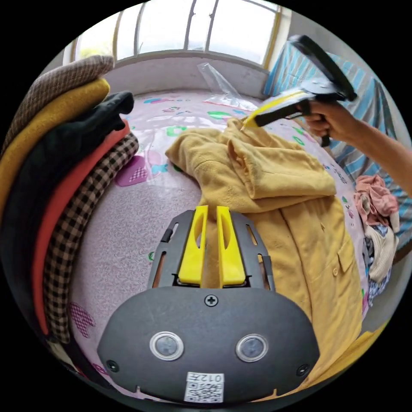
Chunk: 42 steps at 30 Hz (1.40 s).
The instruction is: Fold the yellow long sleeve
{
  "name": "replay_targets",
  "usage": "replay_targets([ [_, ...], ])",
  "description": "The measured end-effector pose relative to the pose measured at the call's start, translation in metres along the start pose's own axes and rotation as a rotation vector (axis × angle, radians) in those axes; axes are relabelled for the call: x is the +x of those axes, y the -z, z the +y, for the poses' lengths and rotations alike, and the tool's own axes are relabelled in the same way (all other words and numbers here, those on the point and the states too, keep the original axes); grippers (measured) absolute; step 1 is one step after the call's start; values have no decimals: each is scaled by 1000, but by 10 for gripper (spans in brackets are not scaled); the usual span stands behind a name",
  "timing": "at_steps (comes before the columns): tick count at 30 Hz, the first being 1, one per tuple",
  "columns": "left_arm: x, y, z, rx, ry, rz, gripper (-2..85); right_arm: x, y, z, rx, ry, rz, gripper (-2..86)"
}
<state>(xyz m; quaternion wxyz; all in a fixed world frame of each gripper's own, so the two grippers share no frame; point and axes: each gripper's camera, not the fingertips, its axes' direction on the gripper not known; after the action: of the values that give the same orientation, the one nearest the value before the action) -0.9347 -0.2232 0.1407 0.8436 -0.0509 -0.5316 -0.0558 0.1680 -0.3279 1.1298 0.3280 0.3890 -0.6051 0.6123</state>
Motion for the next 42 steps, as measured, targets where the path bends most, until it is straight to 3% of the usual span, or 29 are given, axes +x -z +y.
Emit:
replay_targets([
  [2,10,20,12,89,-84,28,109,-7,-10,-47,-10,35,17,9],
  [6,29,3,24,58,-163,68,135,-20,-37,-119,-117,132,-19,23],
  [11,74,2,11,2,-258,-114,131,-44,-90,-190,-284,301,82,50],
  [14,98,1,21,16,-310,-243,113,-50,-114,-211,-405,310,17,50],
  [18,104,17,24,46,-326,-259,80,-57,-127,-221,-480,370,52,18],
  [26,-4,97,48,194,-74,2,17,-14,-132,-234,-220,11,-256,4],
  [32,-87,102,48,155,189,350,6,-4,-140,-228,-251,-55,-326,7],
  [34,-108,110,52,185,238,433,5,-7,-111,-222,-165,-36,-285,6],
  [38,-150,171,76,401,353,370,4,-14,-21,-168,75,-19,-260,7],
  [42,-142,192,65,468,294,397,4,-41,9,-88,109,-32,-303,7],
])
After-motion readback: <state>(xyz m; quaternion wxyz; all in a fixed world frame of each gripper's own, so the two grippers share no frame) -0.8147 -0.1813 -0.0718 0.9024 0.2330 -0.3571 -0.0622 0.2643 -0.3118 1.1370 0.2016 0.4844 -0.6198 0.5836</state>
